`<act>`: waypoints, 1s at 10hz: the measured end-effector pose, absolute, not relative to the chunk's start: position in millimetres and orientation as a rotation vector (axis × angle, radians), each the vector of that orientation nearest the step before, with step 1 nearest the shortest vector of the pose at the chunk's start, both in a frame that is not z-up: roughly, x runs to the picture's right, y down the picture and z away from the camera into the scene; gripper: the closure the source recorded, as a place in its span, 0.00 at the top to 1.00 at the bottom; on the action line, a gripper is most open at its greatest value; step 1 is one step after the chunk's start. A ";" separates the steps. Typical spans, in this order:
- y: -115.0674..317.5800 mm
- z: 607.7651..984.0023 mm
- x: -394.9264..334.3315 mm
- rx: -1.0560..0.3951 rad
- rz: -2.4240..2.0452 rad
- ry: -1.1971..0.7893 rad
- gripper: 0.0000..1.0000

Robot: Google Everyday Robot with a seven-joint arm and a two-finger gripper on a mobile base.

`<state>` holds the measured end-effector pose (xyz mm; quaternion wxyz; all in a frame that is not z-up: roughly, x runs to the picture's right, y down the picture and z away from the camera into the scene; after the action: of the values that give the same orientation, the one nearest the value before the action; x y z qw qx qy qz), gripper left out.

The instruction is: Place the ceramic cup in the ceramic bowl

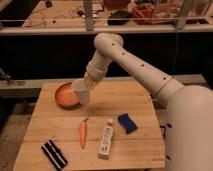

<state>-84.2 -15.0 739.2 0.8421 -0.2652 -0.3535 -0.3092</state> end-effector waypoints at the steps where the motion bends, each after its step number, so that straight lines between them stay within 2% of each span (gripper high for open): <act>1: -16.4 741.8 -92.9 -0.561 -0.655 -0.748 0.00; 10: -23.7 768.5 -120.1 -0.568 -0.658 -0.732 0.00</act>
<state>-120.1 -23.7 768.5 0.8429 -0.2691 -0.3467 -0.3114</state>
